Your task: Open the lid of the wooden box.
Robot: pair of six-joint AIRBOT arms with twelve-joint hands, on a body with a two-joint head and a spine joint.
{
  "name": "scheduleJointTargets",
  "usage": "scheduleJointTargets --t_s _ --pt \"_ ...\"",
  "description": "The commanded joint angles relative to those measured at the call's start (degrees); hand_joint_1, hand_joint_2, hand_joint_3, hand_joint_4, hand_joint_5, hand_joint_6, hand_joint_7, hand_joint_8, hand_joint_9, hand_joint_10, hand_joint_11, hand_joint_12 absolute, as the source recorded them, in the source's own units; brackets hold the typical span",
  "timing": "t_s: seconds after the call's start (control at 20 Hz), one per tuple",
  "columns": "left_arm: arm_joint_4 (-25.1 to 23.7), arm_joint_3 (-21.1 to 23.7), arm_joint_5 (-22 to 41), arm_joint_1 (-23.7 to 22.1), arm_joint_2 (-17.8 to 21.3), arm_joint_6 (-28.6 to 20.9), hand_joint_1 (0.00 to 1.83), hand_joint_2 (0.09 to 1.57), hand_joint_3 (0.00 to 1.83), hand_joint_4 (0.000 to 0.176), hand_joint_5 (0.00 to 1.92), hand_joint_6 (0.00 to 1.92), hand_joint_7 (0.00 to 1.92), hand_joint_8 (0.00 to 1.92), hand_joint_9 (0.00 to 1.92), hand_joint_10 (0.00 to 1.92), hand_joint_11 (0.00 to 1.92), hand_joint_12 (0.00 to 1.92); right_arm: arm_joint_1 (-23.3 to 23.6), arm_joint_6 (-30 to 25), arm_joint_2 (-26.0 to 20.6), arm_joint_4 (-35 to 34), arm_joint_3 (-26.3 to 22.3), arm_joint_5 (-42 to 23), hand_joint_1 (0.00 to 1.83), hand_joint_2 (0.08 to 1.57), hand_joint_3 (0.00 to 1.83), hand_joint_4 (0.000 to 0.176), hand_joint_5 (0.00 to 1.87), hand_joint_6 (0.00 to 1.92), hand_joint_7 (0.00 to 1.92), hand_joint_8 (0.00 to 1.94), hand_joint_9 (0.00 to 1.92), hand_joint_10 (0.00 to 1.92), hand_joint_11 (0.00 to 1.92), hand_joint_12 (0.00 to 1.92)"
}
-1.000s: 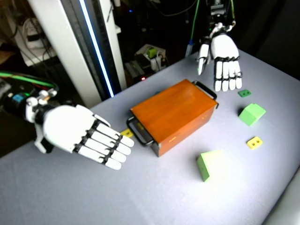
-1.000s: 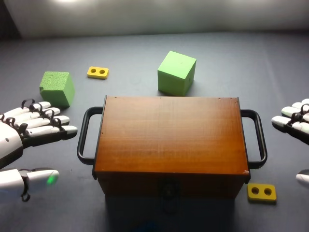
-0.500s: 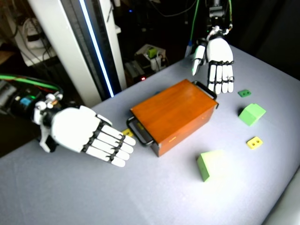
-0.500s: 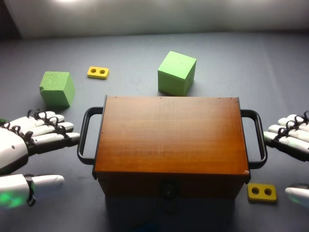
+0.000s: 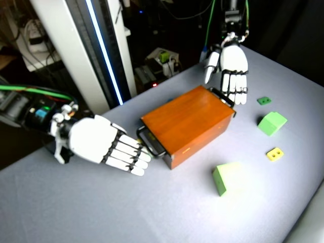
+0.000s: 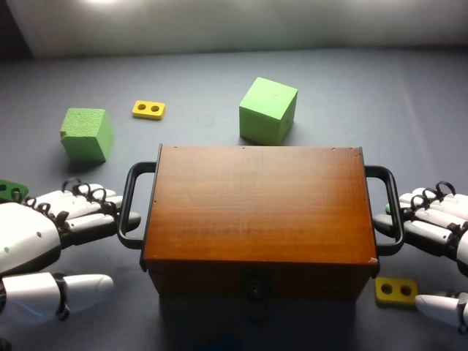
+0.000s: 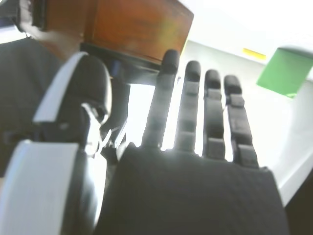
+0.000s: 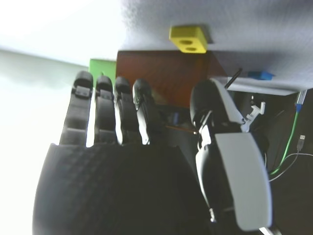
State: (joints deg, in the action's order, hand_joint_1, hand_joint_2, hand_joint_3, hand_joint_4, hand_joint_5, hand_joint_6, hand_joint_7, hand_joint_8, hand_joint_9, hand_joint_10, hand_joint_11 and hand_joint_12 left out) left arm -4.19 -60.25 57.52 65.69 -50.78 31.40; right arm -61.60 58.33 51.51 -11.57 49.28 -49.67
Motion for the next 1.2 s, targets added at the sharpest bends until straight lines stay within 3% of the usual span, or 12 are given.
scheduleJointTargets --t_s 0.0,0.2,0.25,0.3,0.55,0.65,0.7,0.75,1.0,1.05,1.15 --pt "0.4 -0.4 5.9 -0.7 -0.3 -0.5 0.06 1.42 0.00 0.000 0.16 0.01 0.05 0.00 0.00 0.00 0.00 0.00 0.9 -0.4 0.1 0.5 0.1 -5.9 0.37 1.39 0.00 0.000 0.06 0.00 0.00 0.00 0.00 0.00 0.00 0.00" --pt "-0.1 -0.5 5.5 -0.8 -0.7 -0.8 0.17 1.42 0.00 0.004 0.04 0.00 0.00 0.00 0.00 0.00 0.00 0.00 1.1 -0.6 0.2 0.6 0.2 -5.9 0.42 1.38 0.00 0.000 0.06 0.00 0.00 0.00 0.00 0.00 0.00 0.00" --pt "-0.1 -0.5 5.6 -0.8 -0.7 -0.8 0.19 1.42 0.00 0.022 0.01 0.00 0.00 0.00 0.00 0.00 0.00 0.00 1.1 -0.7 0.2 0.7 0.2 -5.9 0.42 1.38 0.00 0.000 0.04 0.00 0.00 0.00 0.00 0.00 0.00 0.00" --pt "-0.1 -0.5 5.9 -0.8 -0.7 -0.9 0.16 1.42 0.00 0.052 0.00 0.00 0.00 0.00 0.00 0.00 0.00 0.00 1.1 -0.8 0.1 0.8 0.1 -6.0 0.42 1.38 0.00 0.000 0.02 0.00 0.00 0.00 0.00 0.00 0.00 0.00" --pt "-0.1 0.2 8.9 -0.8 0.1 -1.0 0.12 1.44 0.01 0.058 0.00 0.00 0.00 0.00 0.00 0.00 0.00 0.00 1.0 -2.9 -1.3 1.7 -0.8 -9.4 0.42 1.36 0.00 0.000 0.02 0.00 0.00 0.00 0.00 0.00 0.00 0.00" --pt "0.3 0.4 10.3 -0.8 0.6 -0.8 0.07 1.44 0.00 0.030 0.00 0.00 0.00 0.00 0.00 0.00 0.00 0.00 1.0 -3.0 -2.0 1.9 -1.2 -10.8 0.38 1.37 0.00 0.000 0.00 0.00 0.00 0.00 0.00 0.00 0.00 0.00" --pt "0.6 0.5 11.1 -0.8 0.8 -0.4 0.07 1.44 0.00 0.027 0.00 0.00 0.00 0.00 0.00 0.00 0.00 0.00 1.0 -3.2 -2.4 2.1 -1.4 -11.7 0.38 1.37 0.00 0.000 0.00 0.00 0.00 0.00 0.00 0.00 0.00 0.00" --pt "1.1 0.7 12.1 -0.8 1.3 0.1 0.12 1.44 0.00 0.041 0.00 0.00 0.00 0.00 0.00 0.00 0.00 0.00 1.0 -3.4 -2.8 2.2 -1.6 -13.0 0.35 1.38 0.00 0.000 0.00 0.00 0.00 0.00 0.00 0.00 0.00 0.00" --pt "3.0 1.0 16.1 -1.0 2.3 1.9 0.22 1.44 0.00 0.020 0.00 0.00 0.00 0.00 0.00 0.00 0.00 0.00 1.0 -3.6 -3.3 2.2 -1.5 -16.4 0.32 1.39 0.00 0.000 0.00 0.00 0.00 0.00 0.00 0.00 0.00 0.00" --pt "3.5 0.8 16.6 -1.6 2.5 2.7 0.26 1.43 0.00 0.000 0.01 0.00 0.00 0.00 0.00 0.00 0.00 0.00 1.0 -3.6 -3.4 2.0 -1.3 -17.0 0.36 1.38 0.00 0.000 0.00 0.00 0.00 0.00 0.00 0.00 0.00 0.00" --pt "4.0 0.4 16.8 -3.2 2.4 3.8 0.26 1.43 0.00 0.000 0.01 0.00 0.00 0.00 0.00 0.00 0.00 0.00 1.0 -3.6 -3.4 1.4 -0.8 -18.0 0.37 1.38 0.00 0.000 0.00 0.00 0.00 0.00 0.00 0.00 0.00 0.00"
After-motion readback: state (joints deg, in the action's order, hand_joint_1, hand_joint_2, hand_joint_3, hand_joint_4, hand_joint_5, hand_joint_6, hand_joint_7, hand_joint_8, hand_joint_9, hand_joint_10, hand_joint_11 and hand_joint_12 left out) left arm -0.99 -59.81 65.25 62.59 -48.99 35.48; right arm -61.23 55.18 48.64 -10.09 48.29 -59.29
